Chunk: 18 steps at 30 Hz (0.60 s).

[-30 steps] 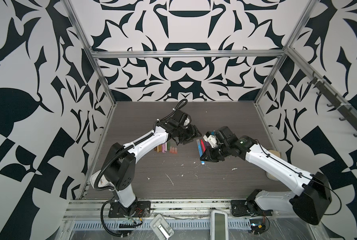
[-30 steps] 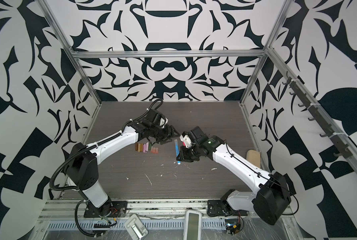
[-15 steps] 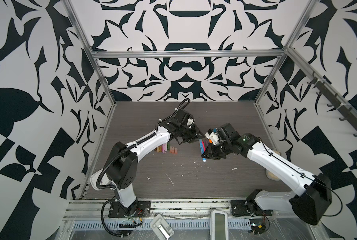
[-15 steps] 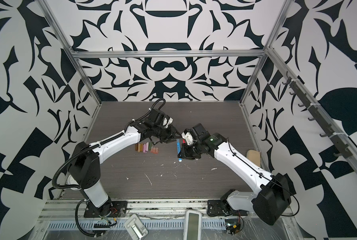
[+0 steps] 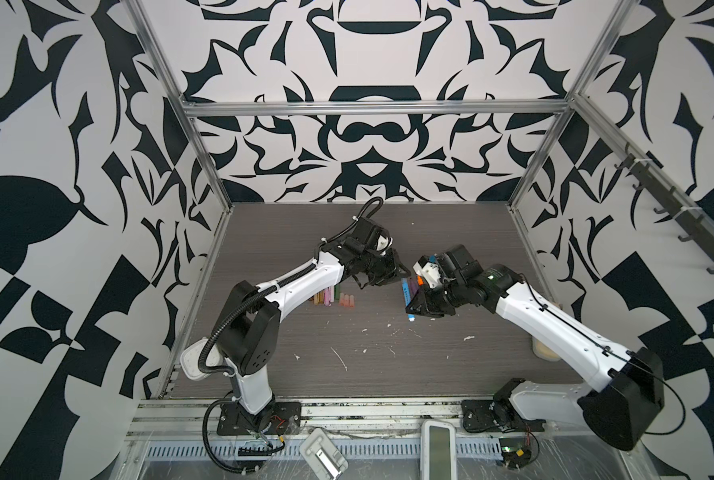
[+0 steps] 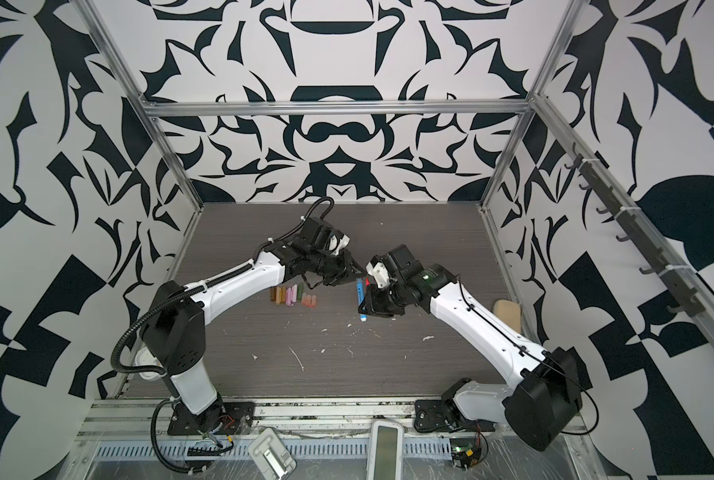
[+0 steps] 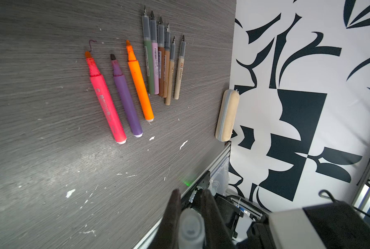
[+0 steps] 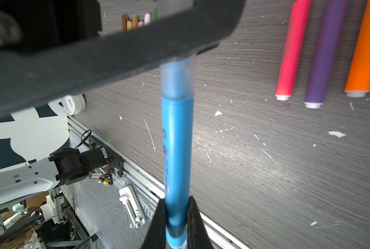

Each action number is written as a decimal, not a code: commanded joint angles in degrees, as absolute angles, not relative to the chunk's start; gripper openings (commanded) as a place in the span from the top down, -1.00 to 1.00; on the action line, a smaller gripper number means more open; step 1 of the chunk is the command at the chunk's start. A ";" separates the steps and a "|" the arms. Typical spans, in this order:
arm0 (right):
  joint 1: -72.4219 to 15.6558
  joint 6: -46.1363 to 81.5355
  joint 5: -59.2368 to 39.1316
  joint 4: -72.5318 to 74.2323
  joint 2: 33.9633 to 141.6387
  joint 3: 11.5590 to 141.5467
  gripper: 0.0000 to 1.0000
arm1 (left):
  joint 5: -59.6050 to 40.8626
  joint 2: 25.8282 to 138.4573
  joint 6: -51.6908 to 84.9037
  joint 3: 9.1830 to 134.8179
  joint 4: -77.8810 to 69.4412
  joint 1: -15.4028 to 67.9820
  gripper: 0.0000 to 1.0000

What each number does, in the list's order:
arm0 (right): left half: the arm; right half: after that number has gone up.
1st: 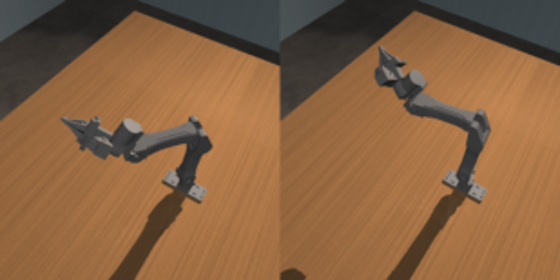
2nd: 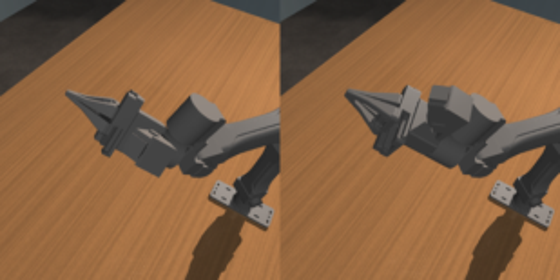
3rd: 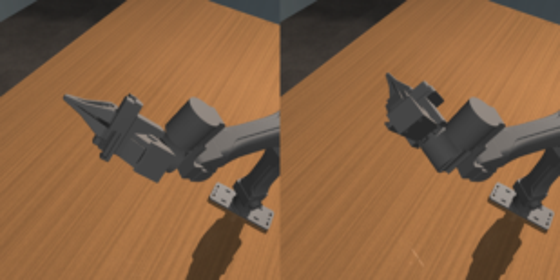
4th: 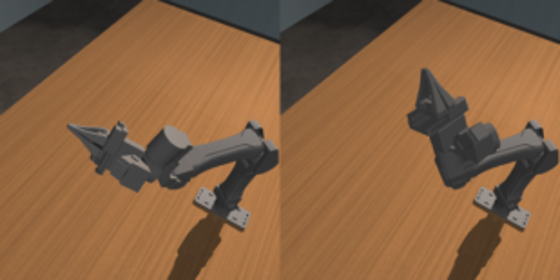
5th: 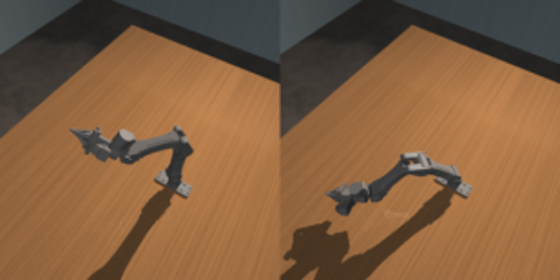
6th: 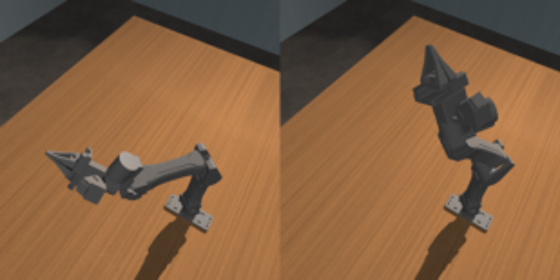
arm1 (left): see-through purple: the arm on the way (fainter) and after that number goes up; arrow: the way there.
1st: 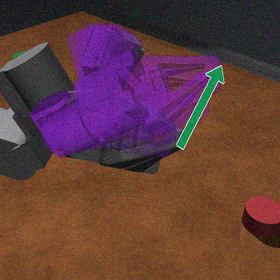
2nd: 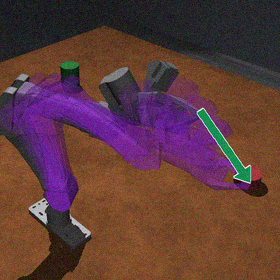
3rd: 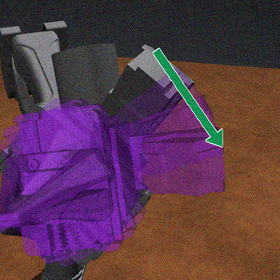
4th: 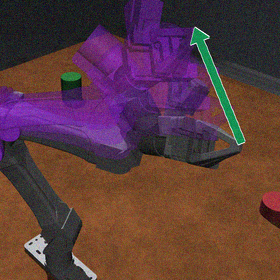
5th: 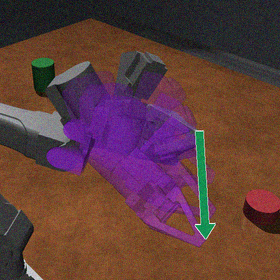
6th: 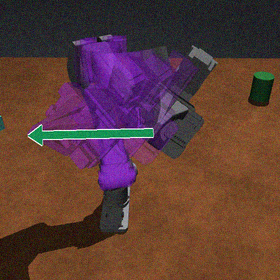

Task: Open the pen caps
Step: 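Lift the blue highlighter toward the left gripper while the left gripper grips its clear cap, then pull the clear cap off with the left gripper and carry it toward the cap row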

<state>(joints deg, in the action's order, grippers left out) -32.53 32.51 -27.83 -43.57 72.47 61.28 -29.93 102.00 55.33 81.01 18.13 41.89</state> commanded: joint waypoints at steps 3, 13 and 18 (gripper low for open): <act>-31.90 32.34 -28.43 -43.31 74.45 63.88 0.44 | -32.02 102.86 56.02 83.58 16.17 42.19 1.00; -31.73 33.99 -27.90 -41.87 75.44 64.10 1.00 | -30.37 102.51 57.48 83.45 16.50 41.48 1.00; -34.78 37.16 -28.75 -40.22 72.27 58.36 1.00 | -31.51 114.42 48.71 105.85 34.85 29.35 1.00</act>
